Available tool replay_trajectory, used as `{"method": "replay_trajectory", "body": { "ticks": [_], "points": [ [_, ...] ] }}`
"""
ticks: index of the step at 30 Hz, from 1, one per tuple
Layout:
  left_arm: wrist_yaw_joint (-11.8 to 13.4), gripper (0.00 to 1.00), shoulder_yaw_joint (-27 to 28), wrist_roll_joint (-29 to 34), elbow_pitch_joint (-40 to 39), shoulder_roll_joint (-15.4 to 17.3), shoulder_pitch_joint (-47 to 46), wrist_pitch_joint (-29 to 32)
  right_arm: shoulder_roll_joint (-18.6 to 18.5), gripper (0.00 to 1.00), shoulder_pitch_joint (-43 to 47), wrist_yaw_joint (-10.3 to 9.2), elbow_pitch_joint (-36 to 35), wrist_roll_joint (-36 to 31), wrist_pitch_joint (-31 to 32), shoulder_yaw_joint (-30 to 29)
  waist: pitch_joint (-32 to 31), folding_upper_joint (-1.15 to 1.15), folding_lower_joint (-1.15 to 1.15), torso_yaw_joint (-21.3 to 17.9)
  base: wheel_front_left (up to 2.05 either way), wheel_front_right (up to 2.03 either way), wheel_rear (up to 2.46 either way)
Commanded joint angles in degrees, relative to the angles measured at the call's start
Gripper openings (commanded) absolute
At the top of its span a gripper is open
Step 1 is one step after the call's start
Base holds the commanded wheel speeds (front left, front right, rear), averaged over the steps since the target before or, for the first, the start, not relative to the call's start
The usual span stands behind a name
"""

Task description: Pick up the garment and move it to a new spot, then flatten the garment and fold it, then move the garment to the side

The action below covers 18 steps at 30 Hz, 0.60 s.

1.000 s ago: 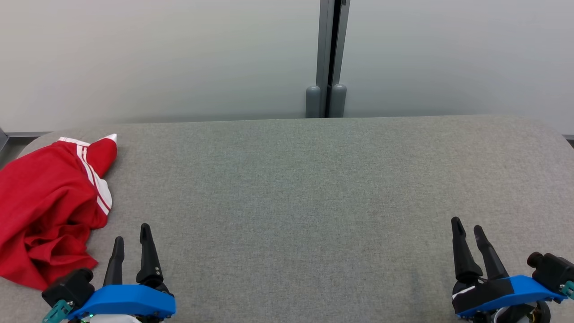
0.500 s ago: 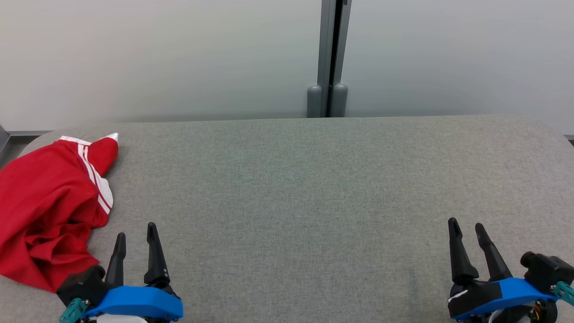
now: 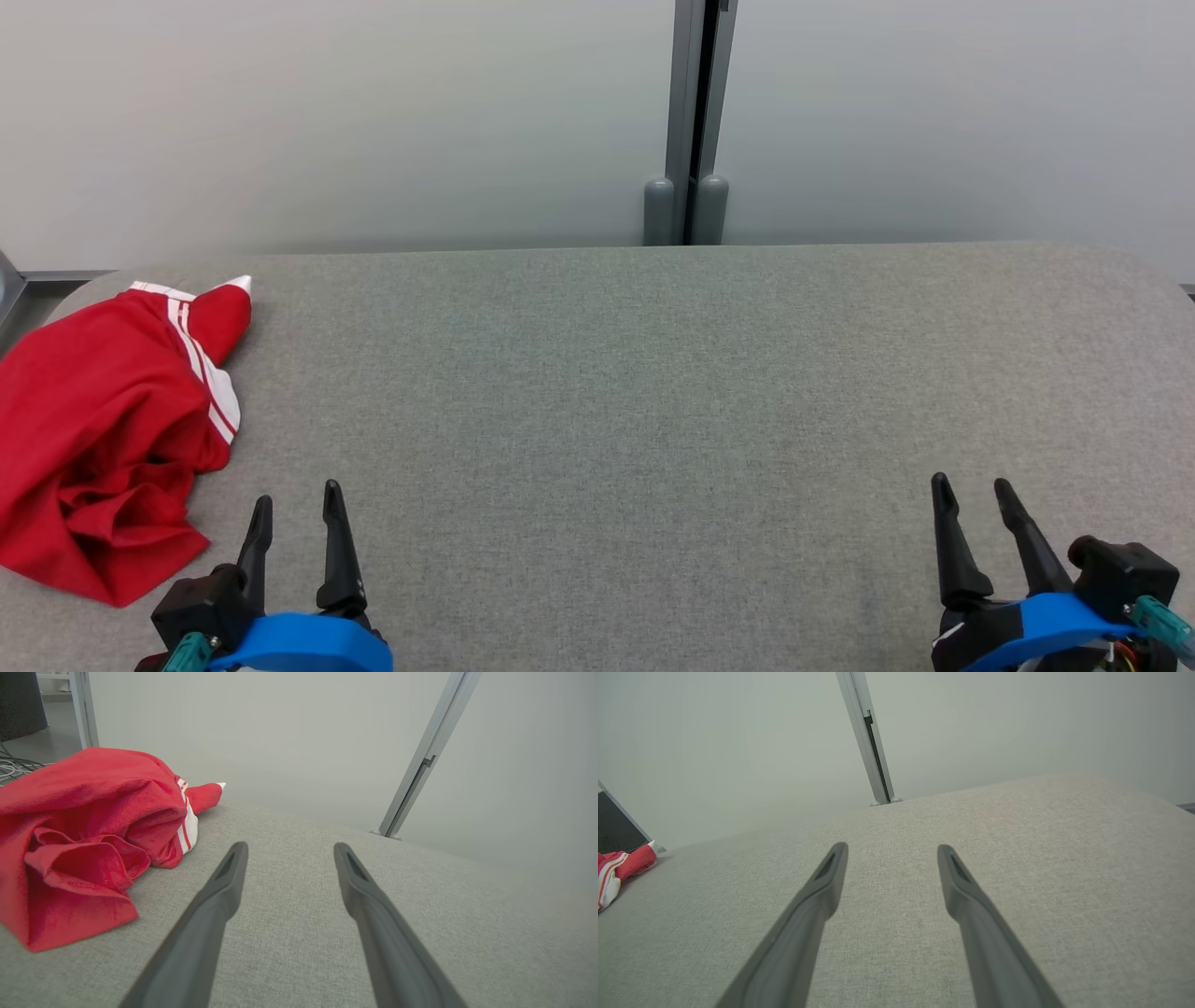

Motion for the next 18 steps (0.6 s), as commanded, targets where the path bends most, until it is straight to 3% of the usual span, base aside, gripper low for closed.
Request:
{"method": "replay_trajectory", "body": {
  "ticks": [1,18],
  "points": [
    [0.3,1.0,-0.3,1.2,-0.1,0.2,0.0,-0.6,0.0,1.0,0.3,0.1,-0.1,-1.3,-0.7,-0.6,0.0,0.0,0.0,0.0,0.0,0.0,0.0],
    [1.1,1.0,-0.6,7.8,0.4,0.2,0.7,-2.5,0.2,1.0,0.8,0.13,-1.6,-8.6,-2.5,-0.7,-0.4,0.0,0.0,0.2,0.0,0.0,0.0]
  ]
}}
